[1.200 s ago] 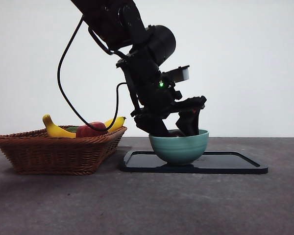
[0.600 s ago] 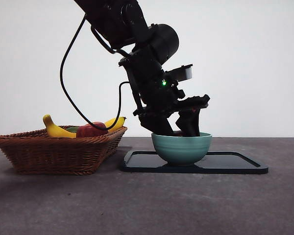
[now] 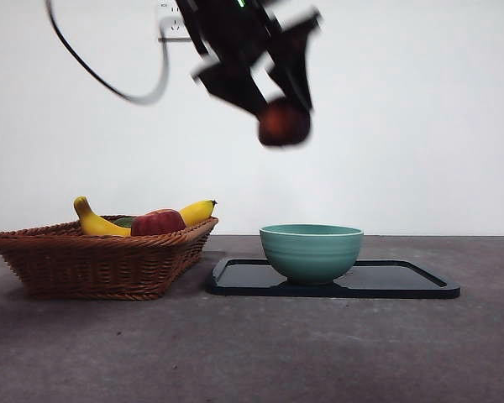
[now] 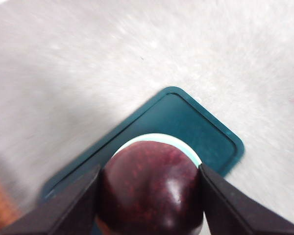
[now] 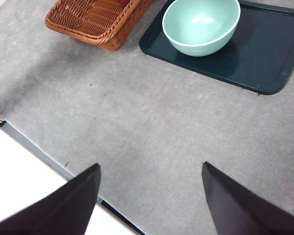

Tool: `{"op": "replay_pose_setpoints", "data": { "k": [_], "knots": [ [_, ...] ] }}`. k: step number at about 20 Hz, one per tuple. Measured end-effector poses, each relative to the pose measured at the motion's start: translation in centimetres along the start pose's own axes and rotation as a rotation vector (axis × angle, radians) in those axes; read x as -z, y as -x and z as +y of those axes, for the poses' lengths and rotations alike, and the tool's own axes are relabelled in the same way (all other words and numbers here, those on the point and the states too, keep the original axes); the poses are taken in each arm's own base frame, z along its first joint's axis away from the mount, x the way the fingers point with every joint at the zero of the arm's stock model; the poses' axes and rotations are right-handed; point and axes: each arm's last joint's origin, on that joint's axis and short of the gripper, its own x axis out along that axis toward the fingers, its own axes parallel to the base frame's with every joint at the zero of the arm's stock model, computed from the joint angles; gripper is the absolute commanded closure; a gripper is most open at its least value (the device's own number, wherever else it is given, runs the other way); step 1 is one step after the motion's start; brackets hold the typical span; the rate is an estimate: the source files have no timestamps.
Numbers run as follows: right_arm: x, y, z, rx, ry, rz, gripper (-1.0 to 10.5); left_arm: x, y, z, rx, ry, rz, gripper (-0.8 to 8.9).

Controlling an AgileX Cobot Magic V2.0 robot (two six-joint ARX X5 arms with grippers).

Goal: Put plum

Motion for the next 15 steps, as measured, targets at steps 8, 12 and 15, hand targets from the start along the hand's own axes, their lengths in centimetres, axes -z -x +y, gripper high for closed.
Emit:
{"op": "replay_pose_setpoints", "data": {
  "k": [8,12,15],
  "knots": [
    [0.0,0.0,0.0,0.000,0.001,-0.001,6.1,-0.1,13.3,0.7,-0.065,0.026,-0.050,5.78],
    [0.0,0.0,0.0,0.000,0.001,-0.001,6.1,1.5,19.7,1.2,-0.130,0.062,-0.102,5.78],
    [0.0,0.0,0.0,0.000,0.001,-0.001,6.1,4.1,22.7,1.6,-0.194,0.094,-0.149,5.78]
  ]
}}
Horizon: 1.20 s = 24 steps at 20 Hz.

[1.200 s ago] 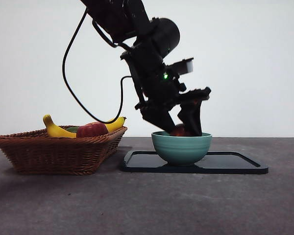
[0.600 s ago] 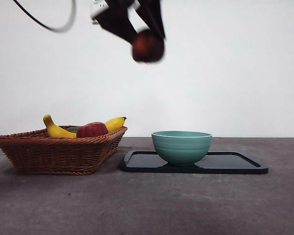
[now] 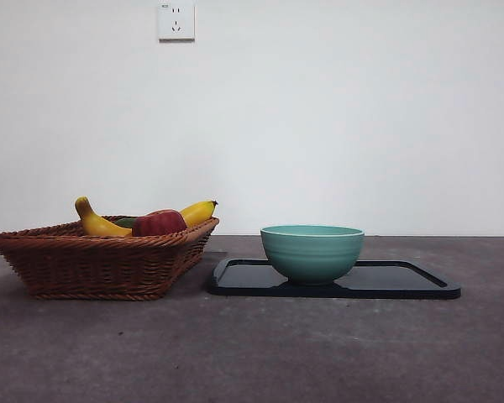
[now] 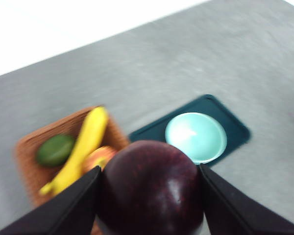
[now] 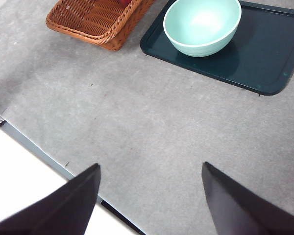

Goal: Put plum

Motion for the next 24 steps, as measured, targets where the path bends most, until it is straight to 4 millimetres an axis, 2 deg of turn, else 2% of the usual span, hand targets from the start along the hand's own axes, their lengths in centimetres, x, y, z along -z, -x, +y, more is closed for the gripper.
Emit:
{"op": "replay_pose_setpoints", "data": {
  "k": [3,5,7,12,18,24],
  "knots": [
    [0.0,0.0,0.0,0.000,0.000,-0.001,6.1,3.0,1.2,0.8,-0.058,0.026,-0.049,5.78],
    [-0.1,0.0,0.0,0.000,0.002,-0.005,6.1,4.8,0.7,1.0,-0.069,0.035,-0.060,5.79],
    [-0.1,0.0,0.0,-0.001,0.002,-0.006,6.1,6.7,-1.1,1.3,-0.054,0.048,-0.047,5.79],
    [-0.1,0.0,0.0,0.000,0.002,-0.006,6.1,11.2,-7.1,2.2,-0.011,0.097,0.003,5.79],
    [-0.1,0.0,0.0,-0.001,0.002,-0.006,6.1,12.6,-13.0,4.7,-0.048,0.133,0.038,5.79],
    [-0.1,0.0,0.0,0.000,0.002,-0.006,6.1,15.1,-18.1,6.6,-0.062,0.175,0.142,5.79]
  ]
}}
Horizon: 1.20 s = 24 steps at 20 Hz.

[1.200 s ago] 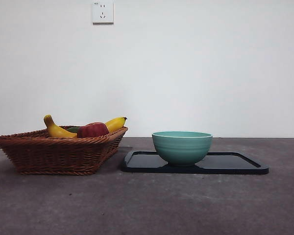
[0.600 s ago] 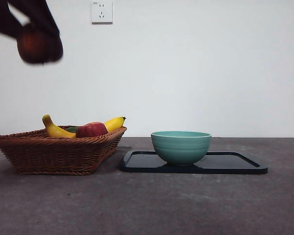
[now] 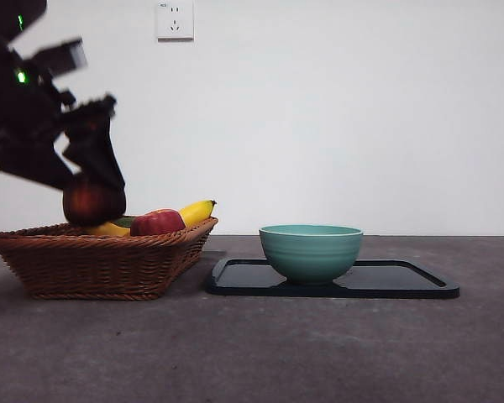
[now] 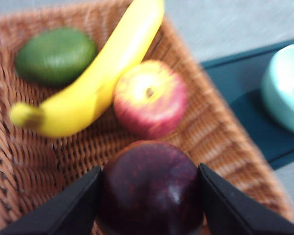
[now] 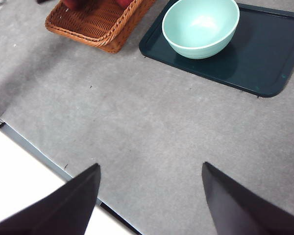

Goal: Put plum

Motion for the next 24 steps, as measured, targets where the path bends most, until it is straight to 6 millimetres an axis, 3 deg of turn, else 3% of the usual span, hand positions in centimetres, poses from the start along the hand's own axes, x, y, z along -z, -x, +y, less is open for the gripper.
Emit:
{"op": "replay_pose_setpoints", "data": {
  "k": [8,17,21,24],
  "knots": [
    [0.0,0.0,0.0,0.000,0.000,0.000,6.1,1.5,-3.5,0.7,0.001,0.013,0.061,5.78],
    [0.0,0.0,0.0,0.000,0.000,0.000,6.1,1.8,-3.5,0.7,0.003,0.019,0.090,5.52],
    [0.0,0.0,0.0,0.000,0.000,0.000,6.1,2.1,-3.5,0.7,0.004,0.025,0.114,4.28],
    [0.0,0.0,0.0,0.000,0.000,0.001,6.1,2.1,-3.5,0.7,0.004,0.025,0.115,4.29]
  ]
}}
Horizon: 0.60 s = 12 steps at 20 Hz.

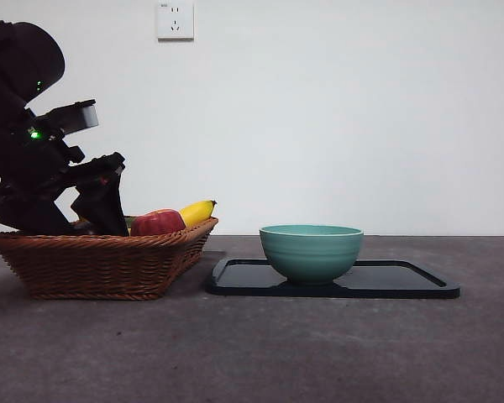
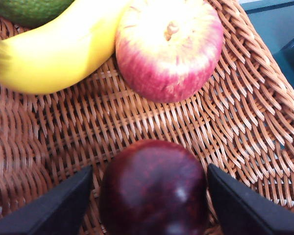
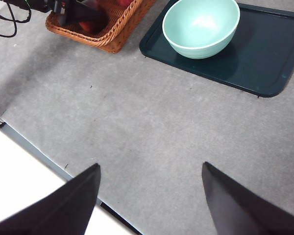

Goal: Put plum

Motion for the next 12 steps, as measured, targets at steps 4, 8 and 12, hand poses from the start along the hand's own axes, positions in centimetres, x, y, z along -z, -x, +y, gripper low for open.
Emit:
{"op": "replay_pose_setpoints", "data": {
  "k": [4,8,12],
  "knots": [
    [0.0,0.0,0.0,0.000,-0.001,0.003,6.1,0.0,0.0,0.0,0.000,0.022,-0.001,4.30],
    [0.0,0.0,0.0,0.000,-0.002,0.004,6.1,-0.9,1.9,-0.4,-0.001,0.016,-0.062,4.30],
    [0.0,0.0,0.0,0.000,-0.002,0.004,6.1,-1.8,5.6,-1.1,-0.003,0.000,-0.135,4.30]
  ]
}}
